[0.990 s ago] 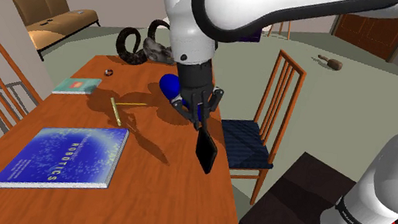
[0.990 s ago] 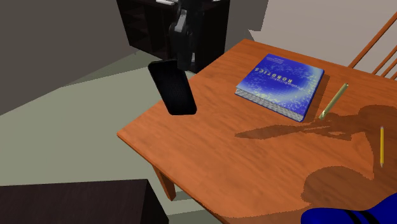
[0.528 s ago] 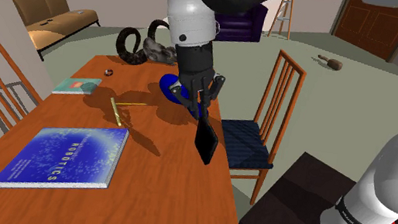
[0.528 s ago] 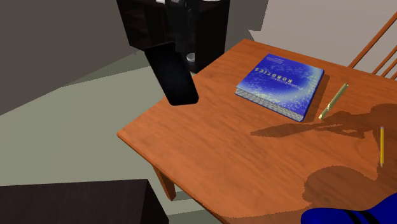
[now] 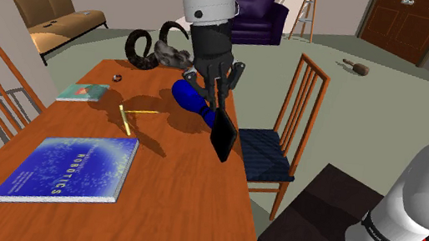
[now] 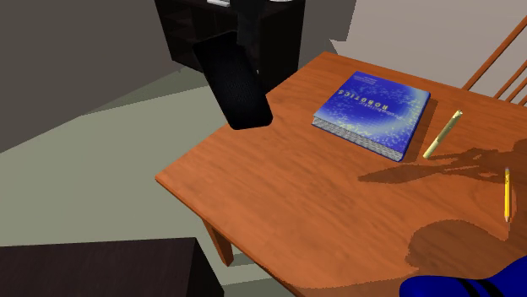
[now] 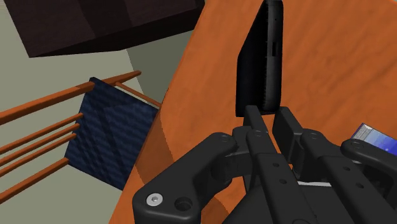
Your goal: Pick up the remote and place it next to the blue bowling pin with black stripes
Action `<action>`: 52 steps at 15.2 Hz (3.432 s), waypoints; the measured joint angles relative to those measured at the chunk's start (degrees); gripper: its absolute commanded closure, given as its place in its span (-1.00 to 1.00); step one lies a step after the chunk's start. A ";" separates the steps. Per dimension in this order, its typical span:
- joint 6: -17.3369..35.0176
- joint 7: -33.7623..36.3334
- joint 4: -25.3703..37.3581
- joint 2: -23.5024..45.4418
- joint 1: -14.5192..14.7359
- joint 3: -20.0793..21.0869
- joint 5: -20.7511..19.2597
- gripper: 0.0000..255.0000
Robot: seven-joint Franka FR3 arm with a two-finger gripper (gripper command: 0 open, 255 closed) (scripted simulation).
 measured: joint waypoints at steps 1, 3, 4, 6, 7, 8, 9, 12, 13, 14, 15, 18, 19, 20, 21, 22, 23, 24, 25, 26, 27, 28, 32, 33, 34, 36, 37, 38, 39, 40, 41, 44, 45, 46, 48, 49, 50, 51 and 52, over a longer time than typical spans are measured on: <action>-0.24 -0.97 0.70 0.63 -0.49 -0.49 -0.47 1.00; -0.31 -3.43 1.01 1.14 -1.71 -1.73 -1.07 1.00; -0.46 -4.65 1.03 1.11 -2.33 -2.34 -1.20 1.00; -1.06 -6.85 3.32 3.18 -3.42 -3.41 -2.49 1.00; -1.65 -7.79 4.33 3.73 -3.91 -3.88 -2.87 1.00; -1.59 -8.93 4.77 4.33 -4.46 -4.41 -3.31 1.00; -1.94 -10.06 5.65 5.00 -5.02 -4.94 -3.75 1.00; -2.74 -13.33 8.56 7.45 -6.59 -6.43 -5.18 1.00; -3.49 -14.09 11.07 9.40 -6.83 -6.80 -6.09 1.00; -4.13 -14.81 12.66 10.49 -7.12 -7.13 -6.61 1.00; -4.62 -15.85 14.25 11.70 -7.57 -7.58 -7.21 1.00; -6.50 -18.68 20.38 16.29 -8.48 -8.79 -9.25 1.00; -6.97 -19.48 21.75 17.24 -8.79 -9.11 -9.65 1.00; -7.71 -20.36 23.80 18.59 -9.02 -9.44 -10.19 1.00; -9.34 -21.17 28.08 21.31 -8.80 -9.80 -11.22 1.00; -9.41 -21.75 29.06 22.32 -9.00 -10.07 -11.62 1.00; -8.86 -22.14 28.69 22.53 -9.28 -10.22 -11.70 1.00; -7.83 -22.42 27.36 22.23 -9.64 -10.30 -11.60 1.00; -6.70 -22.49 25.76 21.74 -9.92 -10.32 -11.42 1.00; -5.80 -22.64 24.49 21.36 -10.17 -10.35 -11.28 1.00; -4.83 -22.55 23.18 20.99 -10.28 -10.32 -11.14 1.00; -3.89 -22.64 22.06 20.80 -10.45 -10.34 -11.07 1.00; -0.22 -22.85 17.33 19.71 -11.10 -10.43 -10.68 1.00; 0.84 -22.92 15.67 19.09 -11.34 -10.43 -10.48 1.00; 1.69 -22.98 14.68 18.94 -11.47 -10.46 -10.43 1.00; 3.31 -22.91 12.69 18.55 -11.60 -10.45 -10.29 1.00; 4.32 -22.96 11.62 18.49 -11.70 -10.49 -10.27 1.00; 5.22 -22.94 10.43 18.20 -11.80 -10.48 -10.17 1.00; 5.90 -22.88 9.71 18.15 -11.81 -10.47 -10.16 1.00; 6.63 -22.92 9.05 18.22 -11.87 -10.51 -10.19 1.00; 7.46 -22.94 8.14 18.15 -11.95 -10.54 -10.17 1.00; 9.90 -22.99 5.72 18.17 -12.13 -10.62 -10.19 1.00; 10.65 -23.07 4.99 18.20 -12.23 -10.67 -10.20 1.00; 11.34 -22.99 4.28 18.18 -12.24 -10.67 -10.21 1.00; 12.89 -23.06 2.49 17.92 -12.40 -10.71 -10.14 1.00; 13.70 -23.02 1.57 17.81 -12.44 -10.71 -10.11 1.00; 14.40 -23.01 1.12 18.07 -12.45 -10.75 -10.21 1.00; 15.35 -22.90 0.19 18.10 -12.44 -10.75 -10.23 1.00; 15.94 -22.94 -0.21 18.32 -12.47 -10.80 -10.32 1.00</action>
